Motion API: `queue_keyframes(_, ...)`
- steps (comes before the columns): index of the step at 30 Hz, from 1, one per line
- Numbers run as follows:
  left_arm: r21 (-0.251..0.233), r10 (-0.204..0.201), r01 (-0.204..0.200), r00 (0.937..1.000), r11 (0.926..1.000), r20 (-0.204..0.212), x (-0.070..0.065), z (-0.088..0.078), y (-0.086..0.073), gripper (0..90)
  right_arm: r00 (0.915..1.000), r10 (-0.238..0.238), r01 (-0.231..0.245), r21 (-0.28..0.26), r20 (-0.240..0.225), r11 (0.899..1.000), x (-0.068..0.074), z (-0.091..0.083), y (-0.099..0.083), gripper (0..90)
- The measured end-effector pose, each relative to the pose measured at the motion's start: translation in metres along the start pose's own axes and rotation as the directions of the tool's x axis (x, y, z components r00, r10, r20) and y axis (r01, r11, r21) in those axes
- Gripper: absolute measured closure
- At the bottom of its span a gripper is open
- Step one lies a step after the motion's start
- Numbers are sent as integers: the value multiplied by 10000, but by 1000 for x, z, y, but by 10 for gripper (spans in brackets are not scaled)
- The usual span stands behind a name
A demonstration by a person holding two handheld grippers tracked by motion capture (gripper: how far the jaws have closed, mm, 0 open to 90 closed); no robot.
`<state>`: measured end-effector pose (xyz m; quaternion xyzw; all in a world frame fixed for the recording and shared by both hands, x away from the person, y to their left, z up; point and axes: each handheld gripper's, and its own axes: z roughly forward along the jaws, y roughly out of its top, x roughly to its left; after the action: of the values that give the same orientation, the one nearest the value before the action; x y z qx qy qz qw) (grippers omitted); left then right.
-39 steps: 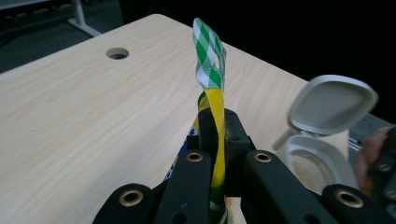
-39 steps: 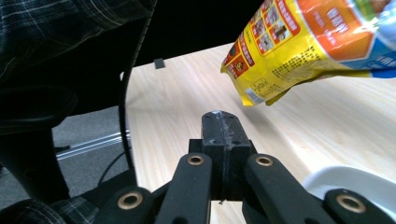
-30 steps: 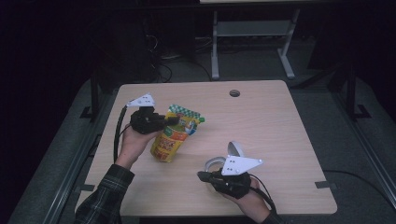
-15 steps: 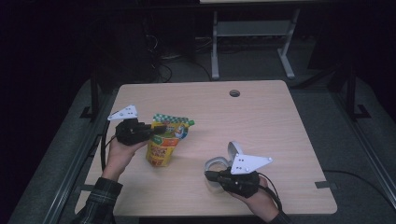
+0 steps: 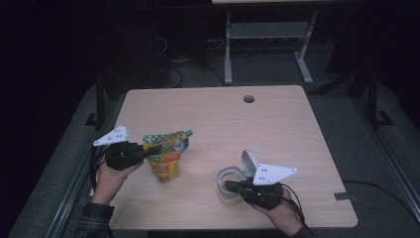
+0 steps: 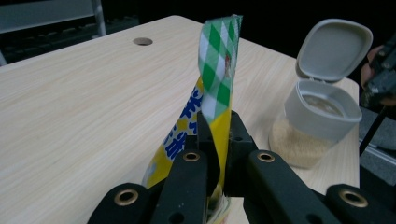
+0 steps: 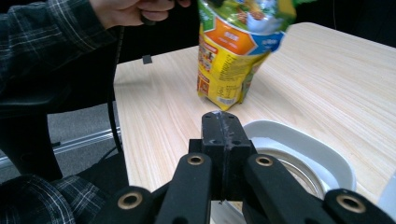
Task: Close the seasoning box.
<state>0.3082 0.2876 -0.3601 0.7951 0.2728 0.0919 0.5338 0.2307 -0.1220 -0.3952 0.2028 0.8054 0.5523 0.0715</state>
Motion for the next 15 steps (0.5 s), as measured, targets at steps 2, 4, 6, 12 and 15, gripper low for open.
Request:
queue_keyframes(2, -2, 29, -29, 10000, 10000, -37, -1, -5, -4, 878, 10000, -9, 9, -2, 3, 10000, -1, 0, 0, 900)
queue_keyframes(4, -28, -59, 58, 10000, 10000, -70, -1, -9, -8, 873, 10000, -25, 25, -2, 7, 10000, -1, 0, -1, 900)
queue_keyframes(6, -8, -87, 87, 9999, 10000, -124, 0, -13, -12, 872, 10000, -33, 33, 4, 12, 10000, -1, 0, -1, 900)
queue_keyframes(12, 26, -215, 216, 9995, 9998, -234, -1, -24, -22, 846, 10000, -3, 3, 4, 45, 10000, -2, 0, -1, 900)
queue_keyframes(15, 192, -217, 222, 9995, 9996, -239, -2, -27, -26, 725, 10000, 14, -14, 15, 75, 10000, -2, -2, 0, 900)
